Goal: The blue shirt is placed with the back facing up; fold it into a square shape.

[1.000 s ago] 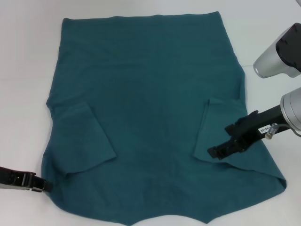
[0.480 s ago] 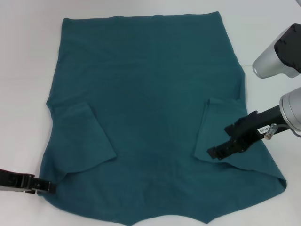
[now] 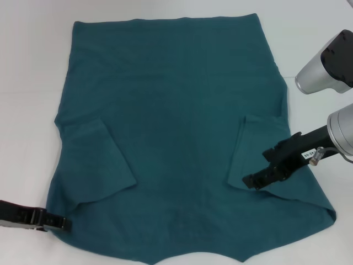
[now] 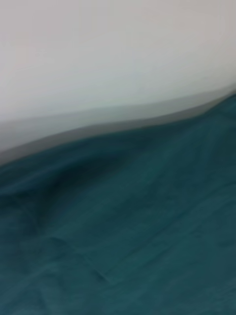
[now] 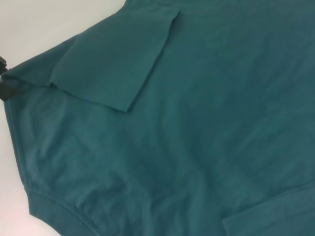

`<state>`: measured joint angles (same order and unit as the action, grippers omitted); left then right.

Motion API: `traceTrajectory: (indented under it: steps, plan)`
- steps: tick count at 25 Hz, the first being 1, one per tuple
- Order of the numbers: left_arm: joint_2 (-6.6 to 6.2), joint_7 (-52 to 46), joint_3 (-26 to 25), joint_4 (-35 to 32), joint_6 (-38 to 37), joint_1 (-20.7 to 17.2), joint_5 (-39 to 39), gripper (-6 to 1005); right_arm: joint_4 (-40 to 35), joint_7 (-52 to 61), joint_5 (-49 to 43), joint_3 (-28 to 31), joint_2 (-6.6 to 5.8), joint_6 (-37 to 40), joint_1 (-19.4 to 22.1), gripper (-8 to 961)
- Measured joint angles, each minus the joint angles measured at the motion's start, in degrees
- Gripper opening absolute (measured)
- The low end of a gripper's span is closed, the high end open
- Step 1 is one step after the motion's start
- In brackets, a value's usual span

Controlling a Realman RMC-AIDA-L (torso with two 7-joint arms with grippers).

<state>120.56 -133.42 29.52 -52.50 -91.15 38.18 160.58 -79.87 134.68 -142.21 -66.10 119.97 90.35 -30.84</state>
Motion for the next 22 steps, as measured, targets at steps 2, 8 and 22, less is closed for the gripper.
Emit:
traceTrajectory:
  steps: [2, 8, 22]
  plan:
    - [0.20, -0.02, 0.02, 0.03, 0.11, 0.20, 0.00, 674, 0.00, 0.01, 0.00, 0.00, 0.00, 0.00, 0.00, 942]
    - [0.38, -0.18, 0.02, 0.04, 1.00, 0.46, -0.25, 656, 0.00, 0.01, 0.00, 0.00, 0.00, 0.00, 0.28, 942]
    - [0.67, -0.08, 0.29, 0.04, 1.26, 0.94, -0.11, 197, 0.06, -0.03, 0.00, 0.02, 0.00, -0.12, 0.54, 941]
